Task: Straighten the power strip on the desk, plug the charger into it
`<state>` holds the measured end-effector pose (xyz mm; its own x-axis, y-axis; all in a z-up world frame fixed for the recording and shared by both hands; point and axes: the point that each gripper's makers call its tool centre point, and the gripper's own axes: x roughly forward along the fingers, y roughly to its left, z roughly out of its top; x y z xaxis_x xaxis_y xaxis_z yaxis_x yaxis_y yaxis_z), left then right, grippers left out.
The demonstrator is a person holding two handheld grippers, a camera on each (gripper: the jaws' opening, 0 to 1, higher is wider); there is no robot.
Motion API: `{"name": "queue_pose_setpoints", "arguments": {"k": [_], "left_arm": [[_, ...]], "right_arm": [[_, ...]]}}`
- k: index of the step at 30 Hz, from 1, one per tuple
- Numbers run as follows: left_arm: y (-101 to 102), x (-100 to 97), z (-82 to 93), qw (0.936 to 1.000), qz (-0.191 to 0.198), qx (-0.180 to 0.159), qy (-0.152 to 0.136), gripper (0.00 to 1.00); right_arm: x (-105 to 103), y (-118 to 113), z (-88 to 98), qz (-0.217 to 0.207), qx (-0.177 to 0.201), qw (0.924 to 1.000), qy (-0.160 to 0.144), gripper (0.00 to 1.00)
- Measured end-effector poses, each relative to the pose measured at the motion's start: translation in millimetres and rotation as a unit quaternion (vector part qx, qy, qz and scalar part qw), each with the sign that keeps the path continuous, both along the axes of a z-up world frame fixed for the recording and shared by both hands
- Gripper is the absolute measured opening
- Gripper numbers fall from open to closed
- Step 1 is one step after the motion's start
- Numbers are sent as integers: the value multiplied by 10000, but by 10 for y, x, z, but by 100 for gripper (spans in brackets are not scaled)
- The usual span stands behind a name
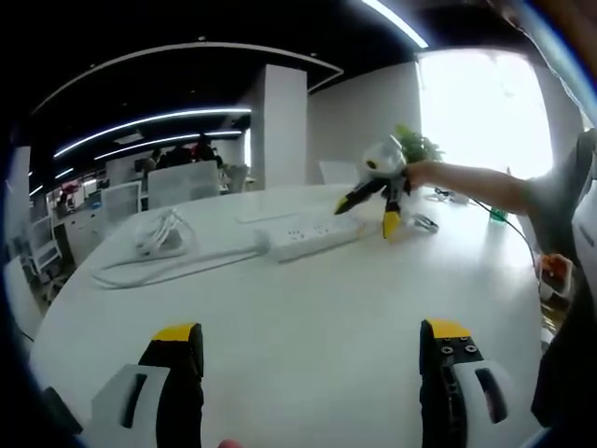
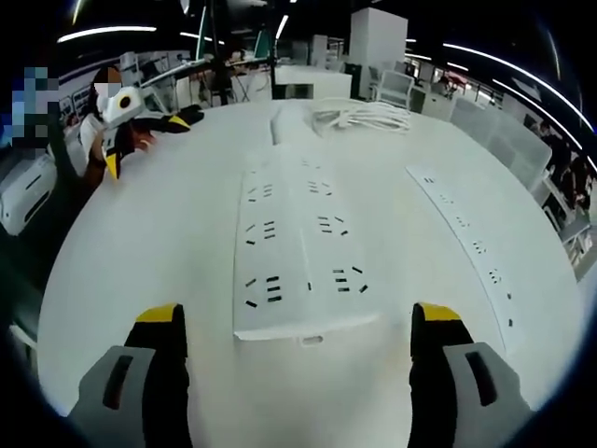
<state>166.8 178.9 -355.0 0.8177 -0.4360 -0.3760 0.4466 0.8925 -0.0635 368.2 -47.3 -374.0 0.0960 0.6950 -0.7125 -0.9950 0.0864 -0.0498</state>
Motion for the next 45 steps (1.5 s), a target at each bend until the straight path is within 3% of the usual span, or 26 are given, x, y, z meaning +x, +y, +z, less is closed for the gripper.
{"name": "queue_pose_setpoints", "arguments": {"k": [5, 12, 27, 45], "left_arm": [[-30, -38, 18, 10000, -39, 40, -8, 100], [-45, -91, 56, 10000, -44, 69, -36, 100], [-108, -121, 105, 9999, -100, 115, -45, 100], [-175, -180, 132, 9998, -157, 122, -80, 100]], "right_arm": [[-11, -78, 25, -108, 27, 9999, -120, 100], [22, -229, 183, -442, 384, 9980, -255, 100], [-48, -692, 340, -1069, 758, 9900, -517, 100], [-262, -1232, 315, -1661, 1128, 9783, -513, 98]]}}
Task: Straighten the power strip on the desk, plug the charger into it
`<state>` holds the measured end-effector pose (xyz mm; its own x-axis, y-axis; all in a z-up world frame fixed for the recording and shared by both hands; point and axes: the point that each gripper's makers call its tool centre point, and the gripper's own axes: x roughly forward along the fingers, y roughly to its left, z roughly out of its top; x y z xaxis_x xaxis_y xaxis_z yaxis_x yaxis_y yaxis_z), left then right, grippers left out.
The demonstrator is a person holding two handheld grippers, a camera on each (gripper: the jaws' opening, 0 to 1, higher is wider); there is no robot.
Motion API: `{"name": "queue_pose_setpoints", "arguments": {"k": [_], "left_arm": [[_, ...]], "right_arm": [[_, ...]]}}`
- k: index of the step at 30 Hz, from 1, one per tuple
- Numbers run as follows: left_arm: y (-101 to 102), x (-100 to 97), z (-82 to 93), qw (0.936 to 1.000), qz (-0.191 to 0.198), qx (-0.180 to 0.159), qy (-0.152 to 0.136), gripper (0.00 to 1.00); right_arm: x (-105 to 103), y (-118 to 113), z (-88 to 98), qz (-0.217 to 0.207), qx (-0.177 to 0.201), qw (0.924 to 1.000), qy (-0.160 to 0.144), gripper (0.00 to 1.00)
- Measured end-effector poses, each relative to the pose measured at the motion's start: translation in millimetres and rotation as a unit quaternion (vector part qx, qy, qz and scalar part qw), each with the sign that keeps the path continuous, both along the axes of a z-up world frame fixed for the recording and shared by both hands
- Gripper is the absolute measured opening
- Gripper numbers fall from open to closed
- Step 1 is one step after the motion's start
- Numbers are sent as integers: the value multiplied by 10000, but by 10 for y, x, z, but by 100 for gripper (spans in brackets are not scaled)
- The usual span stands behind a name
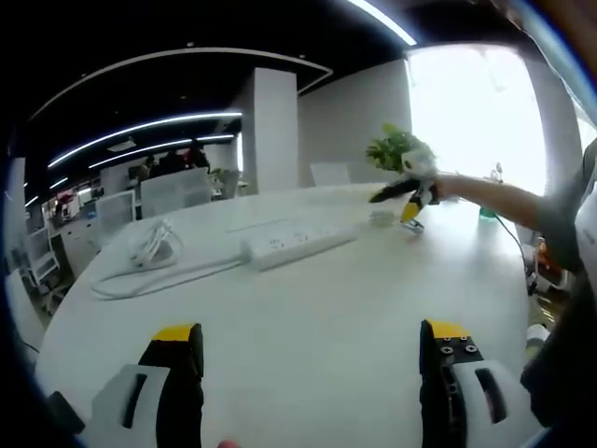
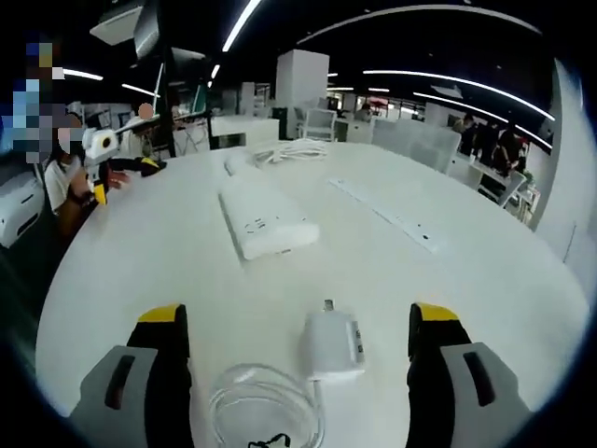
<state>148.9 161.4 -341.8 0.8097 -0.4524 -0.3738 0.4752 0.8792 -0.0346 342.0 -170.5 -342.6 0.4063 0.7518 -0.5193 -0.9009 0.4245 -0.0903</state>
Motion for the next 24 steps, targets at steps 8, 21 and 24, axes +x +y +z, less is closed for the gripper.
{"name": "queue_pose_setpoints", "arguments": {"k": [8, 21, 24], "left_arm": [[-48, -7, 11, 10000, -49, 13, -15, 100], [-140, -22, 33, 9998, -162, 67, -20, 100], [-157, -19, 24, 9998, -182, 83, -3, 100]], "right_arm": [[-114, -256, 17, -316, 255, 9992, -37, 97], [-265, -633, 23, -668, 561, 9961, -107, 94], [-294, -684, 1, -688, 523, 9962, -84, 94]]}}
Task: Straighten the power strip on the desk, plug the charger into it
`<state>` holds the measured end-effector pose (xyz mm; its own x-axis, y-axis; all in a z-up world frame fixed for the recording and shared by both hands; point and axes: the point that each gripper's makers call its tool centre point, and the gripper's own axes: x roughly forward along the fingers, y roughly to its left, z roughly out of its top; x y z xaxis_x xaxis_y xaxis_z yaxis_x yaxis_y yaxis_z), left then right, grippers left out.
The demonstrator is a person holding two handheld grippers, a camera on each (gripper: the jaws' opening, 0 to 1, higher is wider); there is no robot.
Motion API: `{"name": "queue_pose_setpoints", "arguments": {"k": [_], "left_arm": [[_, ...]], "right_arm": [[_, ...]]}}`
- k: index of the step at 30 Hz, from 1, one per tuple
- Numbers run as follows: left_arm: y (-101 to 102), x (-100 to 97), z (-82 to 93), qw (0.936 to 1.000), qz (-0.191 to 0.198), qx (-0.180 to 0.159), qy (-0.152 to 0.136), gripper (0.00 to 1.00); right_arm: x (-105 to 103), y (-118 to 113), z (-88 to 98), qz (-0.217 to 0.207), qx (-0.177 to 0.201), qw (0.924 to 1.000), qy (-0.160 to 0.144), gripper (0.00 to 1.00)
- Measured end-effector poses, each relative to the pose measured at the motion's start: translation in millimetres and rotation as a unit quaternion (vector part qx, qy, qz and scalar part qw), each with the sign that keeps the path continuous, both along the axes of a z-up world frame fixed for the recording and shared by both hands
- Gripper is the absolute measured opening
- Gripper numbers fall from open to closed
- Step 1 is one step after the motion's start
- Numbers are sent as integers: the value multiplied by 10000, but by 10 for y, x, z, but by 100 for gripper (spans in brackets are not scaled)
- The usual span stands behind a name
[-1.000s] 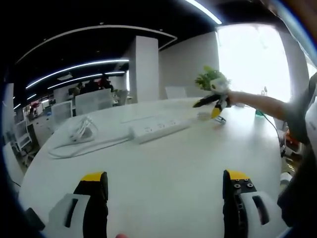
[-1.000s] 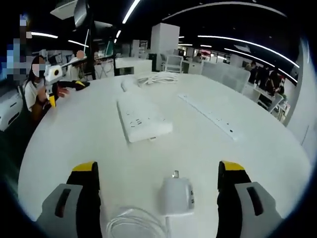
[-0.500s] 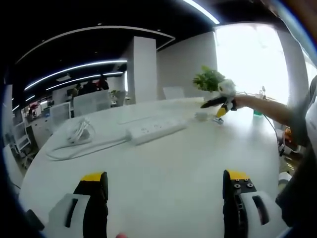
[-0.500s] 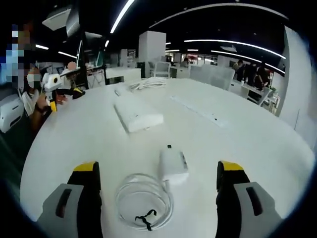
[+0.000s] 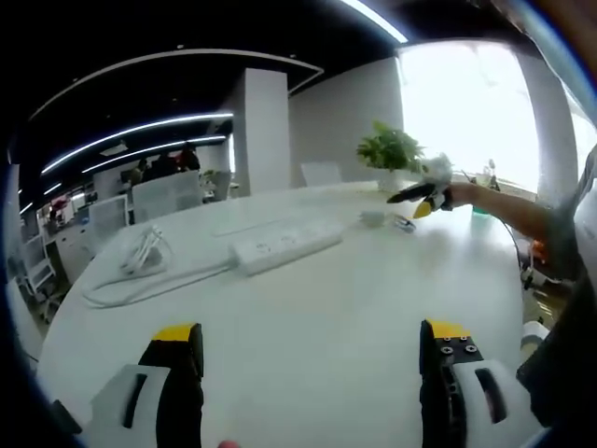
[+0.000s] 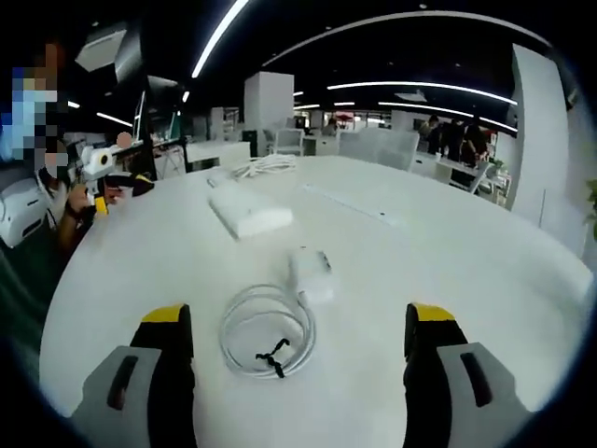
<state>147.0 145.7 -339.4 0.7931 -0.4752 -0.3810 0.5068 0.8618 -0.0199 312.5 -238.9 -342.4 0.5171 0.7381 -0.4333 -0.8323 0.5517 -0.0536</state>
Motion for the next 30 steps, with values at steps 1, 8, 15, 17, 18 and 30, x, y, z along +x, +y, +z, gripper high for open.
{"name": "queue_pose_setpoints", "arguments": {"k": [1, 8, 15, 17, 18, 30], "left_arm": [[-13, 0, 1, 10000, -16, 0, 1, 100], [-63, -1, 12, 10000, -79, 15, -7, 100], [-78, 6, 14, 10000, -96, 19, -6, 100], [-78, 8, 14, 9999, -108, 27, -4, 100], [-76, 11, 18, 9999, -109, 28, -10, 100], [-31, 27, 19, 10000, -74, 10, -26, 100]], "right_arm": [[-5, -18, -5, -7, -7, 10000, 9, 94], [7, -59, -37, -64, -69, 10000, -6, 95], [59, -48, -51, -67, -56, 10000, -18, 94], [81, -45, -56, -52, -48, 10000, -3, 94], [87, -36, -59, -48, -35, 10000, 13, 94], [190, 140, -82, 86, 3, 10000, 49, 92]]}}
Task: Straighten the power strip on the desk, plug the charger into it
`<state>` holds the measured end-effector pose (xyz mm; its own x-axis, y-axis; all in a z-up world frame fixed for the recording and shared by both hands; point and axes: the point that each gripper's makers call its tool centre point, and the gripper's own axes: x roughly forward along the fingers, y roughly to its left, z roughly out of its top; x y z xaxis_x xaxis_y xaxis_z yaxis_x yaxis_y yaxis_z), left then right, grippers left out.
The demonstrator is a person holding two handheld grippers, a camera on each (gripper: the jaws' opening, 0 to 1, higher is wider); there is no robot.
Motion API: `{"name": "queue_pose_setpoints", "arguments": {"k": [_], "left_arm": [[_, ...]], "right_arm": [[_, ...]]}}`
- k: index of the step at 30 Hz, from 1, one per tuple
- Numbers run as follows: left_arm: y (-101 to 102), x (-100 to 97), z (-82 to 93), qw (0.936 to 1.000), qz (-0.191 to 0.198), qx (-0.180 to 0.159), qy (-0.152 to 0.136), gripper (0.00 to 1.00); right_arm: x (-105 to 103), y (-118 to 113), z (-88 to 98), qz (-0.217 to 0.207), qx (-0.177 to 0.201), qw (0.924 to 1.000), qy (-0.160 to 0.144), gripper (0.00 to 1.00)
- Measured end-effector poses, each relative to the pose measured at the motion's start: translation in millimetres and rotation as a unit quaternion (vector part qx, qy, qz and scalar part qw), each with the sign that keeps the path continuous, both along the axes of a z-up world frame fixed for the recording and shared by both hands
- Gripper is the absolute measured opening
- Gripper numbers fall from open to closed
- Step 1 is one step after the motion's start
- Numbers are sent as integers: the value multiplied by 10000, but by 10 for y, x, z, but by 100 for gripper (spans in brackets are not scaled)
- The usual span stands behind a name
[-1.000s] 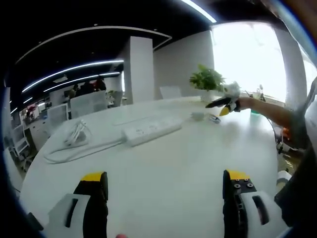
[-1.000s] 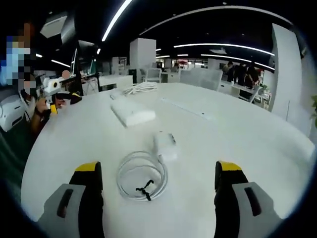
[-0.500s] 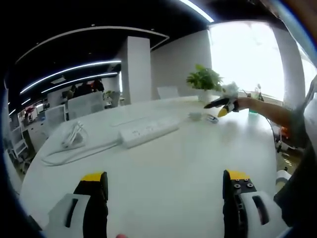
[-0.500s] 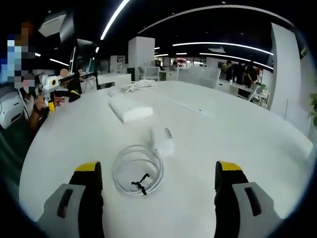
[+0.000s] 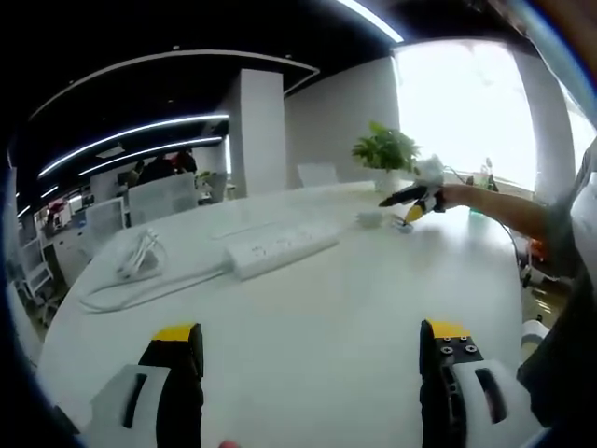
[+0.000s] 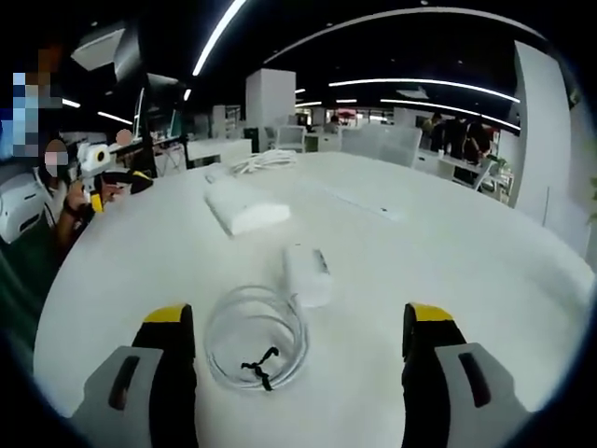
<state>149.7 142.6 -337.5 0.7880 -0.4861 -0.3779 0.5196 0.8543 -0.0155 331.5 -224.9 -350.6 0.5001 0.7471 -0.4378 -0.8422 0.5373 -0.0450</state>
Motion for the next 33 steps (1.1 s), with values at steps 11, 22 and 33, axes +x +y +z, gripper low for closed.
{"name": "queue_pose_setpoints", "arguments": {"k": [11, 22, 33], "left_arm": [[62, 12, 3, 10000, 15, -50, -49, 100], [169, 41, -9, 9999, 107, -67, -43, 100], [227, 87, -28, 9998, 159, -84, -13, 100]], "right_arm": [[66, 163, -19, 101, 40, 9999, 14, 90], [193, 272, -70, 173, 48, 9998, 112, 90], [297, 334, -106, 203, 37, 9997, 163, 88]]}}
